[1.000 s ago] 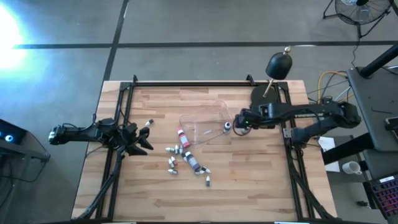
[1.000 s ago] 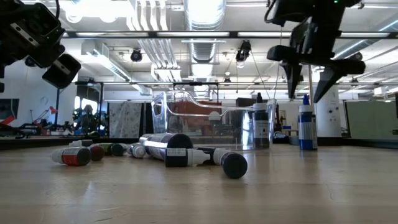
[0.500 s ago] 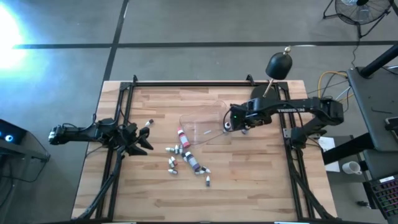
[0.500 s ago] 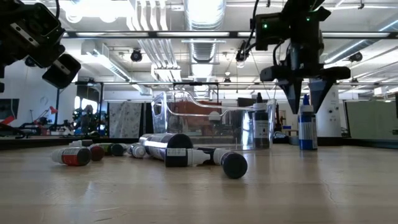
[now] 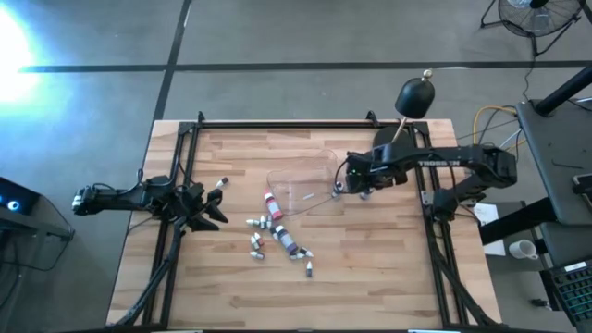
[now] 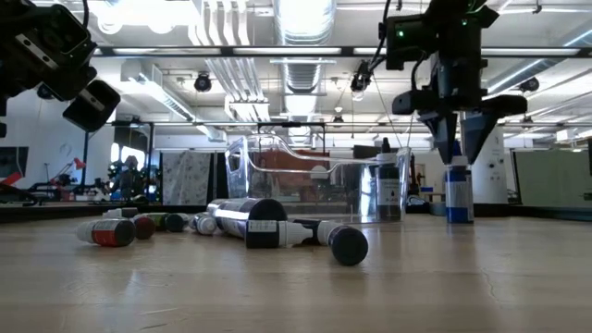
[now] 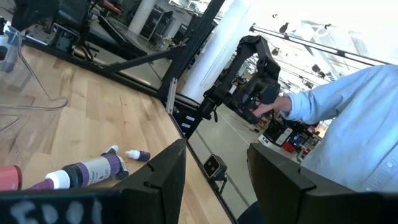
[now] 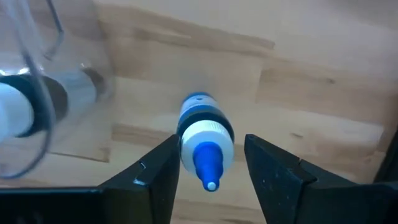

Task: Pick & Place food coloring
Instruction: Put the big blue food coloring bottle into the transparent bin

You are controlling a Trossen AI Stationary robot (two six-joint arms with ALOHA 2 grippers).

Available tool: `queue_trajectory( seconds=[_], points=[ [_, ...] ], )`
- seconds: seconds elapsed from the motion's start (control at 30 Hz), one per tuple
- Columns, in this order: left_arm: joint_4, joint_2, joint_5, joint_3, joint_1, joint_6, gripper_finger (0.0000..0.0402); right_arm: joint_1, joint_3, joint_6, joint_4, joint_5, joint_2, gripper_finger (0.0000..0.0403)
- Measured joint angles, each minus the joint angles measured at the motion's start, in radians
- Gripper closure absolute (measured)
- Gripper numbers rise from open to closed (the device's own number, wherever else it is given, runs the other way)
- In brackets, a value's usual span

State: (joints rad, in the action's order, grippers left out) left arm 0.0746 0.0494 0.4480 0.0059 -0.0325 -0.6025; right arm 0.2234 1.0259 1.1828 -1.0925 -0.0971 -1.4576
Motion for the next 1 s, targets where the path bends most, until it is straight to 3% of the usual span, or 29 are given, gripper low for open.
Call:
queue_trajectory(
  seconds=[0.43,1.0],
  points=[
    [0.000,0.000,0.000,0.000,0.000,0.000,0.0255,0.000,0.007,-0.015,0.003,-0.015,-0.002,0.0230],
    [0.000,0.000,0.000,0.000,0.000,0.000,0.0255,-0.002,0.007,-0.013,-0.034,0.018,0.001,0.0276]
  ],
)
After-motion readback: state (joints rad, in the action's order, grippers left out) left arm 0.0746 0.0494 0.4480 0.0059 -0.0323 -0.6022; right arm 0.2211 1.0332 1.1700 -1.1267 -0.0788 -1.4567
